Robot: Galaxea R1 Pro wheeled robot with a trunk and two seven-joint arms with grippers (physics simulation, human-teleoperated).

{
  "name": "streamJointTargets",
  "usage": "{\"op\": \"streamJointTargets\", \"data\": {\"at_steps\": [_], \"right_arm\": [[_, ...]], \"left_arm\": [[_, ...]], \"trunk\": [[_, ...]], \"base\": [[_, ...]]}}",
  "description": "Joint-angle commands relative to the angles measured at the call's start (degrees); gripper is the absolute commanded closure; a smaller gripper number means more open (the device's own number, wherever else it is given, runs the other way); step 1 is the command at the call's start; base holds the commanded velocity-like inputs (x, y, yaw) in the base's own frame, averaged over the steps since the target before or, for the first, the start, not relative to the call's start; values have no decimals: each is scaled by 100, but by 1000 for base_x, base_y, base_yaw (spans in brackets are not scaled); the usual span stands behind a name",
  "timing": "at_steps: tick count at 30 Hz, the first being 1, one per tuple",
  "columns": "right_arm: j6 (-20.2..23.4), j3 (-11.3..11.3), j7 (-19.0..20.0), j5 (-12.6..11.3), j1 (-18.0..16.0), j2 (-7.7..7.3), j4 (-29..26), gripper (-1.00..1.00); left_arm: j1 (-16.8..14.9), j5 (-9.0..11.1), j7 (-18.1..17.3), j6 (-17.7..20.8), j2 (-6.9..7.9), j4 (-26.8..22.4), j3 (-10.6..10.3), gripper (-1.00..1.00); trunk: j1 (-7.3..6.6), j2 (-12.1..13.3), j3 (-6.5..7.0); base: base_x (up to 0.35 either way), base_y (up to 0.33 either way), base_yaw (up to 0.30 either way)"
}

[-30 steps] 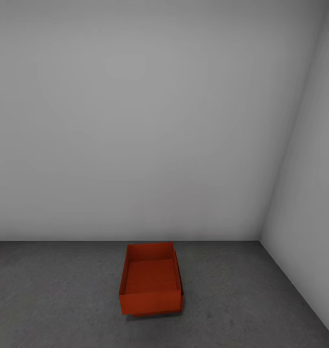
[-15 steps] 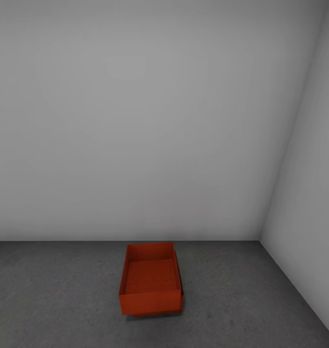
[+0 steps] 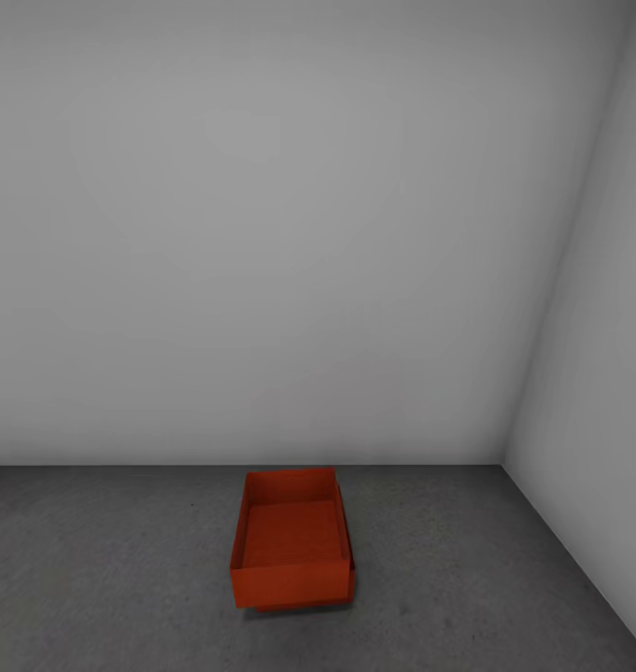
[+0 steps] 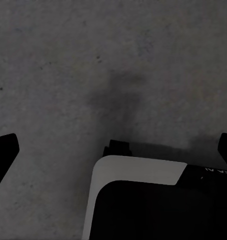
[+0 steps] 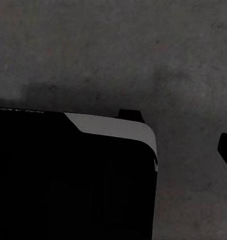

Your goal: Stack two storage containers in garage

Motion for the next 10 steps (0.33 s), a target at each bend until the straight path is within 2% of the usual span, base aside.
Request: {"op": "streamJointTargets", "data": {"at_steps": [1,10], "right_arm": [[-27,48,-8,-49,-6,4,15,-100],[-25,48,-8,-49,-7,4,16,-100]], "left_arm": [[-4,40,4,-18,0,5,-6,-100],[-4,40,4,-18,0,4,-3,-100]], "trunk": [[0,-5,-7],[0,-5,-7]], "base": [[0,0,0],[0,0,0]]}}
